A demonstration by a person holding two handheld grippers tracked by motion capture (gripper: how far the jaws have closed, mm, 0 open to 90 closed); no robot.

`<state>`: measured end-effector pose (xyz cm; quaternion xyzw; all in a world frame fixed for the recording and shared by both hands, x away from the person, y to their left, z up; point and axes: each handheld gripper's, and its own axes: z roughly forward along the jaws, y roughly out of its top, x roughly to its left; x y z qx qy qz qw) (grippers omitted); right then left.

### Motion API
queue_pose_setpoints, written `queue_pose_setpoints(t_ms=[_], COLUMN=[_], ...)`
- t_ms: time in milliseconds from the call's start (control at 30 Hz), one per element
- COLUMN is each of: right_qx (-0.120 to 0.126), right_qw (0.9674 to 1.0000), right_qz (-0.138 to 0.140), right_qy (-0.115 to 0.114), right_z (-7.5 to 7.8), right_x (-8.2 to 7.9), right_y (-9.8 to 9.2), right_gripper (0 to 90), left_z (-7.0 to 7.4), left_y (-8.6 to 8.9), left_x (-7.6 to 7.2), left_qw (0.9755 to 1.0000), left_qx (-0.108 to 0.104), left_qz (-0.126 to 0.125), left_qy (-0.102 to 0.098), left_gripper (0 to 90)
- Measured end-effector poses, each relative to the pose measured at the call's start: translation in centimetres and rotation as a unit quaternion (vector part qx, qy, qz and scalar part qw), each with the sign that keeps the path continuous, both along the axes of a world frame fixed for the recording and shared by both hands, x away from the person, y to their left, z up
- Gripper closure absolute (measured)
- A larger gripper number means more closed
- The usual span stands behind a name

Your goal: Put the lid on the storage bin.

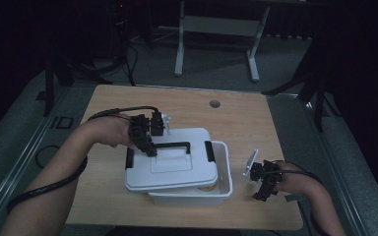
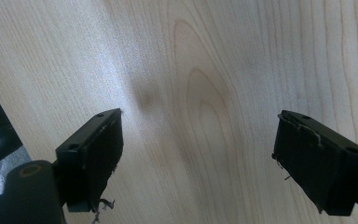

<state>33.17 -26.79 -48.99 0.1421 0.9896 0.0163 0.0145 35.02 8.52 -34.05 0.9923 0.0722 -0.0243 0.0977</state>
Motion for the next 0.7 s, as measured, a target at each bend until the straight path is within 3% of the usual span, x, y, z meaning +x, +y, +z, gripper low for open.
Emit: queue_pose_setpoints(t_ms=[300, 467, 700], right_qx=[-0.001, -0.002, 0.000], right_qw=[1.0000, 1.0000, 1.0000], right_qz=[0.002, 0.002, 0.000], right_qy=[0.000, 0.000, 0.000], right_z=[-0.2, -0.4, -0.3], right_x=[0.1, 0.1, 0.1], right_y=[0.2, 0.2, 0.1], right_gripper=[15.4, 15.4, 15.4], left_z=[-0.9, -1.7, -2.0], left_y=[-3.1, -3.9, -4.5], left_x=[0.1, 0.2, 0.3], left_qw=[0.9994, 0.9989, 0.9990], left_qx=[0.003, 0.011, 0.013], left_qz=[-0.035, -0.043, -0.043], left_qy=[0.005, 0.013, 0.008], left_gripper=[83.5, 83.4, 83.4])
